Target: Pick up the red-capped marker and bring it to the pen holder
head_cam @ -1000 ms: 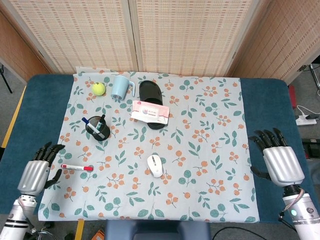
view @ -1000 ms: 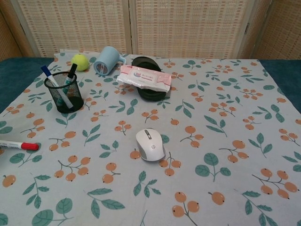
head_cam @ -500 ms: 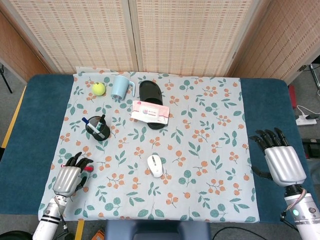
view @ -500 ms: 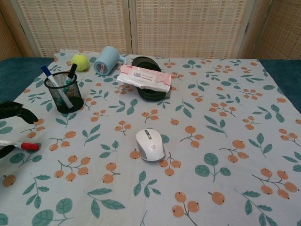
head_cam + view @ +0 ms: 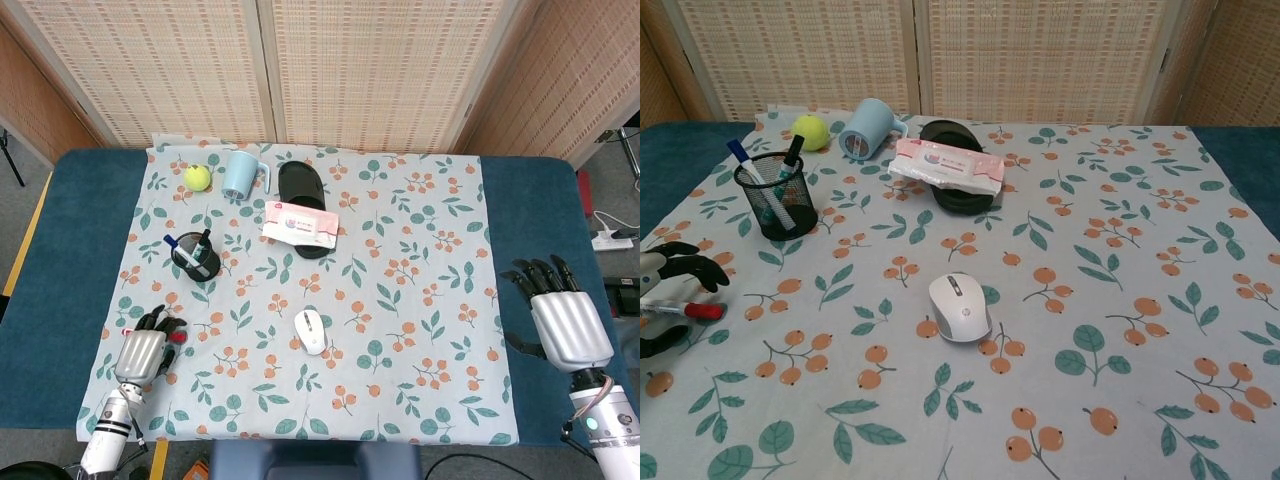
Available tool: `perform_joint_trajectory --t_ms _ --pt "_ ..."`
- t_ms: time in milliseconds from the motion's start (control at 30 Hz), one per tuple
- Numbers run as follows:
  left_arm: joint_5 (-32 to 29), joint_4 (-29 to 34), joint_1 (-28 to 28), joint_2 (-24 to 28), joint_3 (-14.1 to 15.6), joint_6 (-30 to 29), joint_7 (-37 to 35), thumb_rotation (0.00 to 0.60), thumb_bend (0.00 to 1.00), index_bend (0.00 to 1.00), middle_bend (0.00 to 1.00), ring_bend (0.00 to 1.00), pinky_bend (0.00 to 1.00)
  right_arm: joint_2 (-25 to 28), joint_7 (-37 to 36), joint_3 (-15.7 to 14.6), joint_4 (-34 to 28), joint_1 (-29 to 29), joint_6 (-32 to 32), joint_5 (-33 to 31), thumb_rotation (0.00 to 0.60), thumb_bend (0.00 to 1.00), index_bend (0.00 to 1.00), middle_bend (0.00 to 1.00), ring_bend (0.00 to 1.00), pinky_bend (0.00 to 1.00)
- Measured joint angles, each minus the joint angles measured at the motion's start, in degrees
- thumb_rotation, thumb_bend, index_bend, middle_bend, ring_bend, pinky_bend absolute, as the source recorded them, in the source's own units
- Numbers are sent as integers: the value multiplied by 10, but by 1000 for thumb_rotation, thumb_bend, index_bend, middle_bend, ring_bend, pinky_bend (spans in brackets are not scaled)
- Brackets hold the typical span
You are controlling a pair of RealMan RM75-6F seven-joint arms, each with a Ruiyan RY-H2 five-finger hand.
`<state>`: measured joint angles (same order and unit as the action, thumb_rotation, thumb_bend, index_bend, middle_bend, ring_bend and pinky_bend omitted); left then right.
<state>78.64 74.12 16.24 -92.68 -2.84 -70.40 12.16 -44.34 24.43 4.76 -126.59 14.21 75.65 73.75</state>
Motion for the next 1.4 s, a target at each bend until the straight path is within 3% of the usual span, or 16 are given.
perform_joint_trajectory --t_ms 333,800,1400 --pt "8 -46 -4 -27 4 -18 10 600 372 397 354 93 184 1 -5 1 0 0 1 3 600 98 220 128 107 16" --pt "15 -85 -7 -56 1 -39 32 600 373 536 530 198 237 5 -16 1 2 -2 0 8 600 98 231 128 125 16" --pt "17 -82 -10 -59 -8 -60 39 600 373 547 550 221 251 6 -23 2 3 -4 5 15 600 98 243 128 125 16"
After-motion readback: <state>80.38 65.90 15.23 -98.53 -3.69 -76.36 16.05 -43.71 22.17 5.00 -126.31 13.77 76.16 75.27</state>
